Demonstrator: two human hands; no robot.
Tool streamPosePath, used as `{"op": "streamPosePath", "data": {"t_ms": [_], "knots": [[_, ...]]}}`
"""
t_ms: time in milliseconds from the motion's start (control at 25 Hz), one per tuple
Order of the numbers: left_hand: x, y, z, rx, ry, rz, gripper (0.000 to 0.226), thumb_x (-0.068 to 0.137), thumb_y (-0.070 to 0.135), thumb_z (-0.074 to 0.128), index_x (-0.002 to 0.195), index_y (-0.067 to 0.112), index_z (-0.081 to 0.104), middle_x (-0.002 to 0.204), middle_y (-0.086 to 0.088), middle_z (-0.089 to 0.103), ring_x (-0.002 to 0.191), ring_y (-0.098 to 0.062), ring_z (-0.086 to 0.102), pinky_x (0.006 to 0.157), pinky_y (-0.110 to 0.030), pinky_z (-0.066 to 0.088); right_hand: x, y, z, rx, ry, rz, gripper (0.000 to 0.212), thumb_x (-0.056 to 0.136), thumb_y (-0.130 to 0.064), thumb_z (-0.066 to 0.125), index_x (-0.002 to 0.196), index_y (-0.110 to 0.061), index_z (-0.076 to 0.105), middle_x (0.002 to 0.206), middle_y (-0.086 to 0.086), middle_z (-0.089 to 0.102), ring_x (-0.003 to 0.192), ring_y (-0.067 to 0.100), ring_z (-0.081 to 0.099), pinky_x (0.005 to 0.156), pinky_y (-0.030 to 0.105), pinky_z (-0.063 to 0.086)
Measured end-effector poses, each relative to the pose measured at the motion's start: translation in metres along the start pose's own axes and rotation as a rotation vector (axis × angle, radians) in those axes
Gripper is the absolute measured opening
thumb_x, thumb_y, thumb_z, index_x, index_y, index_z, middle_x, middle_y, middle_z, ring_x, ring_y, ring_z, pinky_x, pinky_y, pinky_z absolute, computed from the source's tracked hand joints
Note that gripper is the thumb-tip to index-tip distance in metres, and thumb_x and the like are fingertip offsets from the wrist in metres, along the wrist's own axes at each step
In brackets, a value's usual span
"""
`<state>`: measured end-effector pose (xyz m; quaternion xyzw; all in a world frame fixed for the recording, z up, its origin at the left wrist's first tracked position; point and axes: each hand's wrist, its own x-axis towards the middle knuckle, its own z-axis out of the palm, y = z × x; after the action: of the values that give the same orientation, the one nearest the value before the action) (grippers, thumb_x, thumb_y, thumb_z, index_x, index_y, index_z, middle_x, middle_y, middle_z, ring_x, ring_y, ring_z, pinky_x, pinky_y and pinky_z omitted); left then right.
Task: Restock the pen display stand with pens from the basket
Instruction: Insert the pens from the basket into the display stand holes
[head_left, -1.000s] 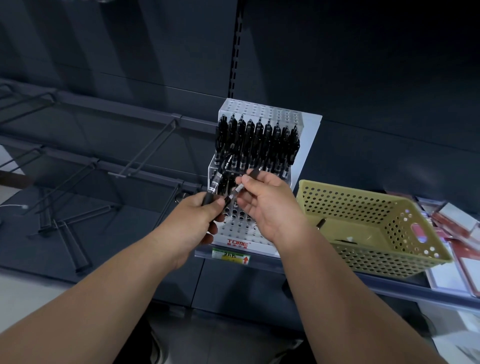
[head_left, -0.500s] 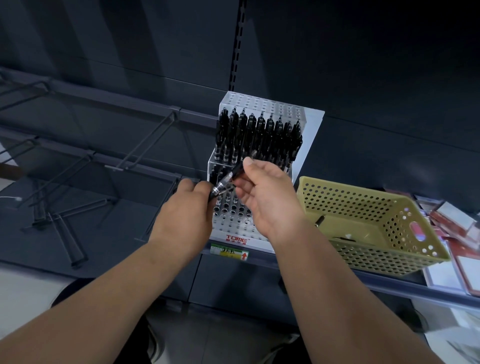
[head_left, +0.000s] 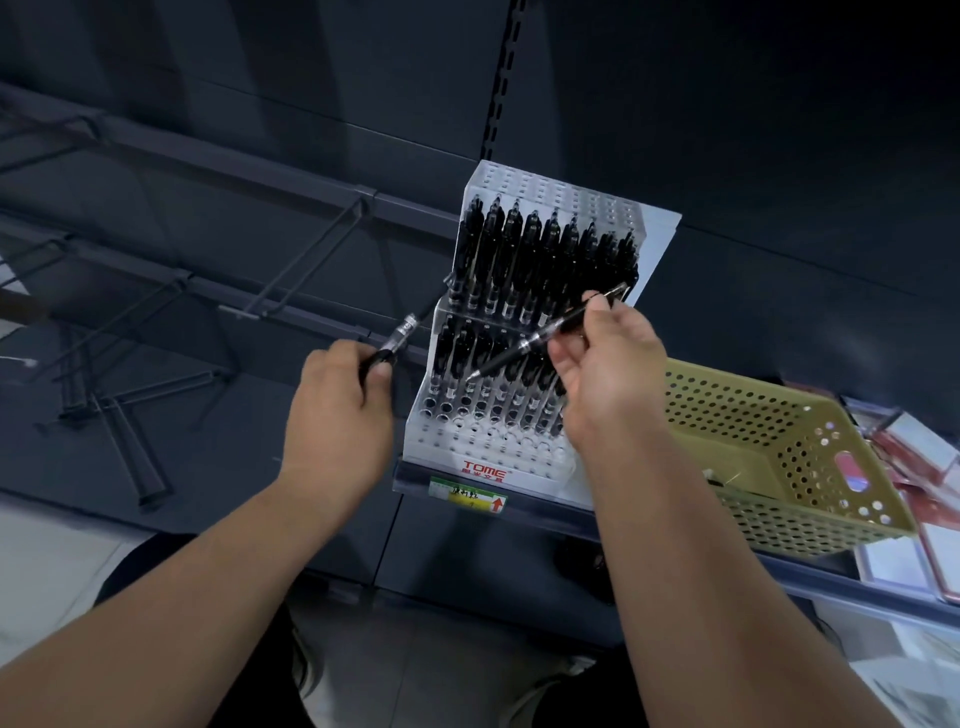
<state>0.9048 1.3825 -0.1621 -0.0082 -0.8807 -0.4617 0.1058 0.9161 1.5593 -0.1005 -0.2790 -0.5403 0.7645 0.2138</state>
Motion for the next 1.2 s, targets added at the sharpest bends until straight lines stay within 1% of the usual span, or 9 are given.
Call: {"op": "streamPosePath", "data": {"t_ms": [160,320,400,520,720,840,960,1040,1200], "knots": [[0.004,0.000,0.005,-0.304,-0.085,-0.141,0.012,0.097,0.023,0.047,0.088,0.027,0.053,0.083,0.003,0.055,0.079,-0.015,0.052,0.070,-0.031,0.040,0.002,0.028,0.004,-0.361,-0.080,-0.195,0.033,0.098,-0.022,0.057,0.129,-0.012,0.059,0.094,-0.008,0.065,0.082,0.006,0.064,0.083,0.027,0.057],[0.010,0.000,0.006,-0.372,-0.116,-0.168,0.014,0.096,0.019,0.051,0.084,0.026,0.054,0.075,0.004,0.054,0.064,-0.011,0.046,0.061,-0.029,0.036,0.006,0.044,0.010,-0.537,-0.139,-0.291,0.041,0.097,-0.023,0.058,0.136,-0.012,0.053,0.107,-0.005,0.066,0.094,0.009,0.065,0.086,0.025,0.055],[0.013,-0.002,0.006,-0.390,-0.113,-0.182,0.011,0.095,0.018,0.052,0.086,0.024,0.056,0.074,0.004,0.055,0.066,-0.011,0.048,0.062,-0.028,0.038,0.008,0.049,0.013,-0.566,-0.170,-0.310,0.039,0.097,-0.021,0.059,0.134,-0.011,0.056,0.101,-0.005,0.068,0.087,0.006,0.063,0.081,0.019,0.054],[0.014,-0.004,0.006,-0.428,-0.116,-0.201,0.012,0.094,0.017,0.053,0.086,0.024,0.057,0.073,0.004,0.054,0.067,-0.011,0.049,0.064,-0.028,0.039,0.011,0.057,0.014,-0.655,-0.197,-0.355,0.034,0.096,-0.020,0.059,0.129,-0.011,0.060,0.079,-0.010,0.063,0.063,0.001,0.052,0.058,0.016,0.049],[0.014,-0.004,0.006,-0.446,-0.121,-0.185,0.019,0.094,0.013,0.055,0.080,0.026,0.056,0.067,0.009,0.052,0.061,-0.006,0.046,0.061,-0.023,0.036,0.014,0.064,0.021,-0.805,-0.176,-0.413,0.022,0.093,-0.023,0.063,0.113,-0.013,0.066,0.082,-0.013,0.061,0.074,0.003,0.058,0.069,0.021,0.051],[0.012,-0.002,0.004,-0.462,-0.138,-0.182,0.018,0.093,0.012,0.056,0.080,0.025,0.057,0.065,0.010,0.052,0.057,-0.004,0.045,0.059,-0.022,0.035,0.015,0.068,0.020,-0.851,-0.175,-0.399,0.020,0.094,-0.024,0.063,0.110,-0.012,0.066,0.079,-0.013,0.058,0.071,0.003,0.056,0.069,0.025,0.053],[0.012,-0.001,0.002,-0.481,-0.147,-0.192,0.017,0.093,0.011,0.056,0.082,0.023,0.059,0.065,0.010,0.053,0.057,-0.004,0.046,0.059,-0.022,0.036,0.017,0.074,0.017,-0.876,-0.183,-0.375,0.020,0.094,-0.023,0.062,0.109,-0.010,0.066,0.077,-0.011,0.057,0.064,0.005,0.054,0.061,0.027,0.051],[0.012,0.000,0.001,-0.492,-0.148,-0.203,0.015,0.093,0.012,0.056,0.084,0.023,0.061,0.066,0.010,0.054,0.060,-0.006,0.048,0.062,-0.022,0.038,0.018,0.076,0.015,-0.887,-0.180,-0.376,0.017,0.094,-0.022,0.062,0.105,-0.009,0.066,0.073,-0.011,0.056,0.056,0.005,0.049,0.053,0.024,0.044],[0.010,0.006,-0.003,-0.549,-0.151,-0.208,0.020,0.095,0.016,0.055,0.083,0.030,0.063,0.062,0.014,0.056,0.058,-0.003,0.052,0.056,-0.016,0.042,0.020,0.074,0.015,-0.942,-0.182,-0.365,0.015,0.094,-0.024,0.062,0.101,-0.011,0.065,0.070,-0.010,0.055,0.053,0.006,0.046,0.050,0.022,0.038]]}}
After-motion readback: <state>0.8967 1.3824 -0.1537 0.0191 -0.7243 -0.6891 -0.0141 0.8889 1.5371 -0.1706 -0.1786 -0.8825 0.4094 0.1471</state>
